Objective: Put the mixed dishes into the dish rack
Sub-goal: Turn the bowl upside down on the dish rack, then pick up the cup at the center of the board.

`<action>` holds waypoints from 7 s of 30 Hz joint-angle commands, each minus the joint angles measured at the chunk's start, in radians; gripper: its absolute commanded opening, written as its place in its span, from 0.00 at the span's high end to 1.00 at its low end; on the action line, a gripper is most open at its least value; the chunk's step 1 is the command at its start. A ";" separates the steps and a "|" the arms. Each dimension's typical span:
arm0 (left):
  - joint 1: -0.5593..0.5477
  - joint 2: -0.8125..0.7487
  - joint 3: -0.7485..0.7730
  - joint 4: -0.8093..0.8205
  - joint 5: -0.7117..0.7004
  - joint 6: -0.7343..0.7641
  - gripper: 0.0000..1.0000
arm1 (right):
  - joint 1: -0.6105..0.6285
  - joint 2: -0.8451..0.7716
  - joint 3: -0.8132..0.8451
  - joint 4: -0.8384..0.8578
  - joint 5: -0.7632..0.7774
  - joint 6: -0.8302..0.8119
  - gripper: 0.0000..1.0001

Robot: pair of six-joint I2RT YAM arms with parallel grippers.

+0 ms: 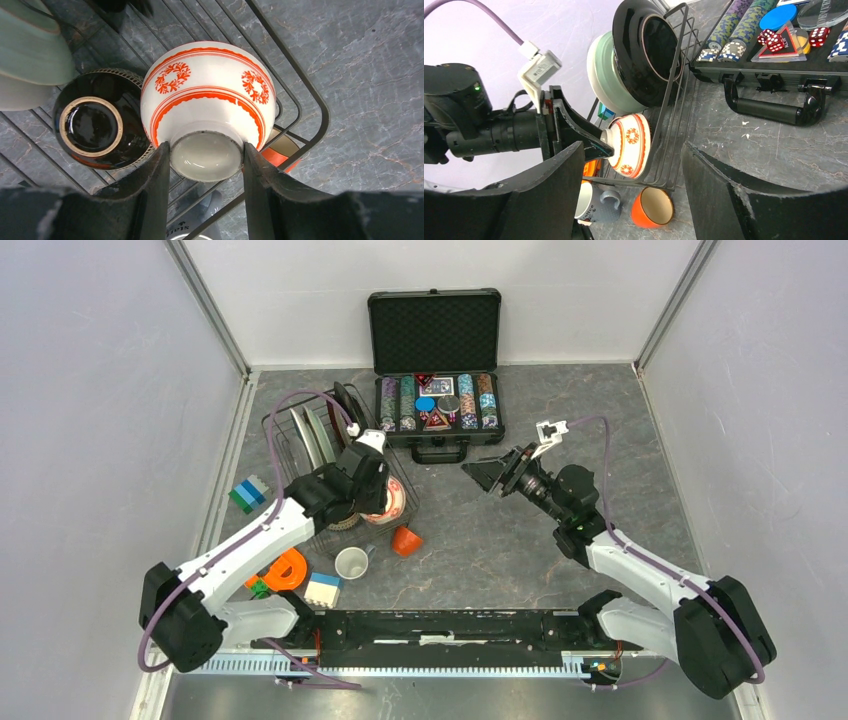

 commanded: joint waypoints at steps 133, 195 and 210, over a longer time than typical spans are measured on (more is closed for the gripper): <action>-0.414 0.016 -0.156 -0.267 -0.041 -0.303 0.88 | -0.112 0.050 -0.062 0.179 -0.120 0.066 0.25; 0.381 -0.278 -0.420 1.562 1.109 -0.916 0.98 | 0.016 -0.031 -0.010 0.371 -0.335 -0.073 0.06; 0.370 -0.322 -0.491 1.602 1.193 -0.933 0.98 | 0.094 0.103 0.037 0.515 -0.364 0.026 0.06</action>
